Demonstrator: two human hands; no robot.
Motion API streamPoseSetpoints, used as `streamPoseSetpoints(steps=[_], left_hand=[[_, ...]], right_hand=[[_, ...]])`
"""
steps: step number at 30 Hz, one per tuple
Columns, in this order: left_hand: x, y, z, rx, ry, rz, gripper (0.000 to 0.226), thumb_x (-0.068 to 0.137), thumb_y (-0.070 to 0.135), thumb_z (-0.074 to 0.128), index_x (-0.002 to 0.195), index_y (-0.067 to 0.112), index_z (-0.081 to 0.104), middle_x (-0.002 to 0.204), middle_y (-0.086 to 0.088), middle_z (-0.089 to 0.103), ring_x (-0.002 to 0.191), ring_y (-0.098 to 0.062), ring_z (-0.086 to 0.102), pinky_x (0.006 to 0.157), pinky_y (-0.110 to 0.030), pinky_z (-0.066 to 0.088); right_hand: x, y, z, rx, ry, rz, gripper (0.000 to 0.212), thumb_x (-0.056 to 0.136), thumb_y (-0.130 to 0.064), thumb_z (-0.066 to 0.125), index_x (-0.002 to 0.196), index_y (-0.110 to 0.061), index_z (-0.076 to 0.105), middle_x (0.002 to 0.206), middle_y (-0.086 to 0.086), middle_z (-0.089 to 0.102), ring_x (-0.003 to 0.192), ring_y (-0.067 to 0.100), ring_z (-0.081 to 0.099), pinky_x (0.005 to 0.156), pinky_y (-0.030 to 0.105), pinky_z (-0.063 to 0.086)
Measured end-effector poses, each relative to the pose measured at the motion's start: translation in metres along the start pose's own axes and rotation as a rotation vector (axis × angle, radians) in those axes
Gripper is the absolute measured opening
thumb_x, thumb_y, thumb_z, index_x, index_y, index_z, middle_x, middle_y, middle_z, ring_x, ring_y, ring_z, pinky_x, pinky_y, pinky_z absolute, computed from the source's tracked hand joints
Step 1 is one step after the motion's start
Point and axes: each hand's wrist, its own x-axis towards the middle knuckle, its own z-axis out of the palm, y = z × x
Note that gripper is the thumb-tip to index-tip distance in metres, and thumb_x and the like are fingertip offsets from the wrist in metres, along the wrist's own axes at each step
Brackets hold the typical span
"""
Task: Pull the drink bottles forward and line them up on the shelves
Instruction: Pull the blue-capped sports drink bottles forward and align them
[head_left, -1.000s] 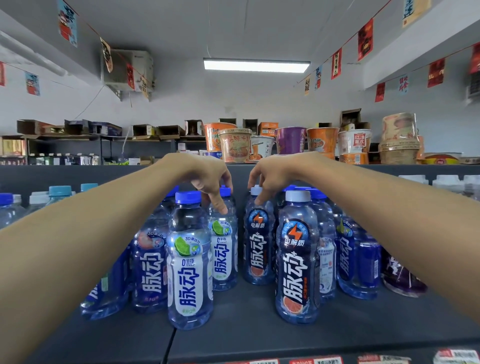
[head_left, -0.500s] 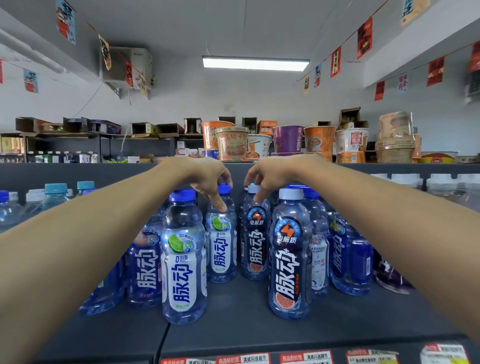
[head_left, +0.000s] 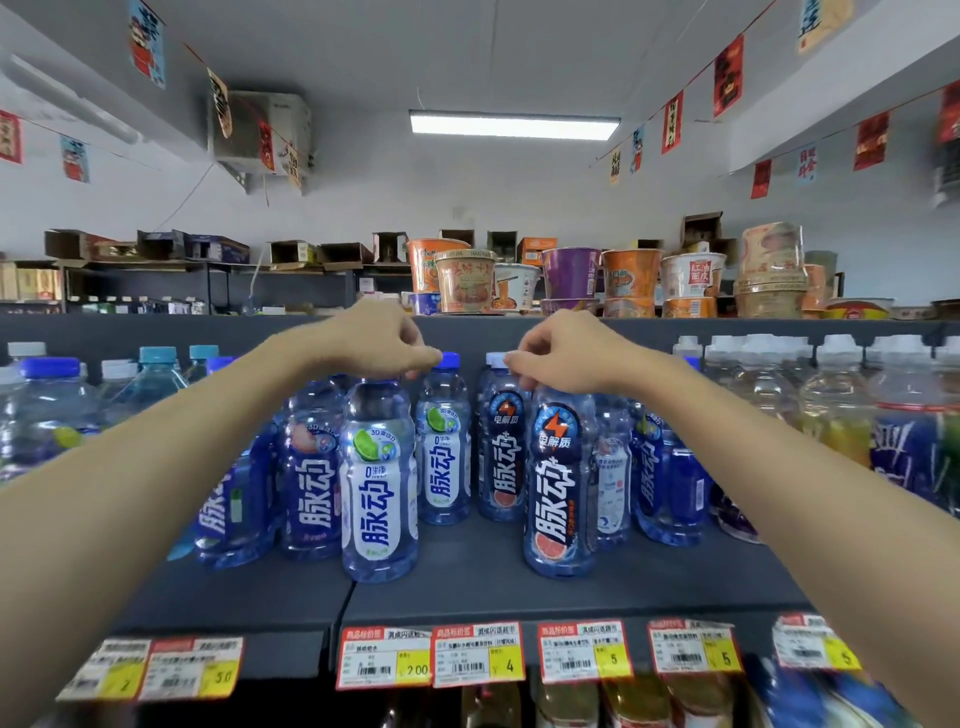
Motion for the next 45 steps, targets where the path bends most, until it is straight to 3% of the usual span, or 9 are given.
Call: streamPoseSetpoints(steps=[7, 10, 16, 22, 25, 26, 30, 36, 45], left_hand=[[-0.021, 0.001, 0.032, -0.166, 0.364, 0.000, 0.055, 0.102, 0.040, 0.052, 0.054, 0.015, 0.062, 0.045, 0.008, 0.057, 0.043, 0.003, 0.051, 0.061, -0.021, 0.037], [-0.016, 0.004, 0.042, -0.250, 0.414, 0.003, 0.057, 0.103, 0.043, 0.050, 0.056, 0.013, 0.063, 0.050, 0.006, 0.063, 0.044, 0.002, 0.054, 0.060, -0.018, 0.039], [0.002, 0.021, 0.056, -0.294, 0.444, 0.054, 0.057, 0.103, 0.044, 0.050, 0.055, 0.014, 0.059, 0.050, 0.006, 0.061, 0.048, -0.002, 0.052, 0.059, -0.019, 0.039], [0.005, 0.031, 0.069, -0.349, 0.489, 0.142, 0.054, 0.108, 0.038, 0.039, 0.067, 0.011, 0.063, 0.063, -0.002, 0.065, 0.060, -0.009, 0.056, 0.061, -0.019, 0.037], [-0.010, 0.022, 0.073, -0.340, 0.502, 0.232, 0.034, 0.107, 0.036, 0.040, 0.097, 0.014, 0.064, 0.096, 0.000, 0.062, 0.089, -0.006, 0.052, 0.081, -0.025, 0.039], [-0.016, 0.014, 0.079, -0.309, 0.463, 0.235, 0.032, 0.103, 0.044, 0.047, 0.114, 0.016, 0.058, 0.113, 0.003, 0.056, 0.104, -0.006, 0.047, 0.091, -0.027, 0.038], [-0.043, -0.016, 0.093, -0.147, 0.294, 0.245, 0.118, 0.065, 0.077, 0.074, 0.154, 0.032, 0.013, 0.152, 0.015, 0.023, 0.137, -0.001, 0.023, 0.110, -0.032, 0.027], [-0.044, -0.028, 0.080, -0.093, 0.248, 0.329, 0.132, 0.048, 0.078, 0.084, 0.152, 0.038, 0.013, 0.136, 0.031, 0.024, 0.124, 0.002, 0.032, 0.105, -0.029, 0.034], [-0.038, -0.020, 0.088, -0.028, 0.298, 0.332, 0.132, 0.048, 0.076, 0.084, 0.152, 0.029, 0.018, 0.149, 0.012, 0.031, 0.128, -0.007, 0.035, 0.105, -0.028, 0.033]], right_hand=[[-0.016, -0.009, 0.024, 0.071, 0.337, -0.005, 0.051, 0.098, -0.025, 0.055, 0.053, -0.002, 0.051, 0.050, 0.010, 0.050, 0.051, 0.020, 0.053, 0.105, 0.031, 0.041], [-0.014, -0.007, 0.029, 0.182, 0.384, -0.030, 0.050, 0.094, -0.019, 0.055, 0.047, -0.005, 0.042, 0.049, 0.017, 0.052, 0.063, 0.036, 0.064, 0.100, 0.031, 0.045], [0.005, -0.008, 0.044, 0.269, 0.388, -0.010, 0.050, 0.093, -0.023, 0.056, 0.046, -0.007, 0.047, 0.050, 0.010, 0.060, 0.042, 0.008, 0.054, 0.060, 0.009, 0.036], [0.010, -0.013, 0.055, 0.267, 0.397, -0.061, 0.048, 0.101, -0.027, 0.053, 0.064, 0.004, 0.054, 0.064, 0.021, 0.060, 0.061, 0.029, 0.054, 0.067, 0.037, 0.042], [-0.004, -0.012, 0.049, 0.066, 0.283, -0.138, 0.028, 0.100, -0.032, 0.056, 0.095, -0.005, 0.062, 0.095, 0.009, 0.063, 0.090, 0.023, 0.057, 0.086, 0.040, 0.047], [-0.012, -0.010, 0.047, -0.049, 0.224, -0.162, 0.035, 0.096, -0.041, 0.060, 0.113, -0.010, 0.059, 0.111, 0.006, 0.060, 0.103, 0.021, 0.054, 0.094, 0.039, 0.045], [-0.042, 0.004, 0.041, -0.480, 0.128, -0.147, 0.124, 0.065, -0.087, 0.063, 0.155, -0.015, 0.016, 0.146, 0.009, 0.043, 0.129, 0.028, 0.045, 0.110, 0.043, 0.034], [-0.043, 0.009, 0.038, -0.357, -0.005, -0.132, 0.142, 0.052, -0.080, 0.081, 0.157, -0.025, 0.004, 0.163, 0.005, 0.020, 0.145, 0.032, 0.032, 0.118, 0.044, 0.025], [-0.033, 0.017, 0.044, -0.216, -0.026, -0.096, 0.136, 0.050, -0.067, 0.092, 0.151, -0.039, 0.006, 0.160, -0.007, 0.019, 0.139, 0.029, 0.035, 0.104, 0.041, 0.041]])
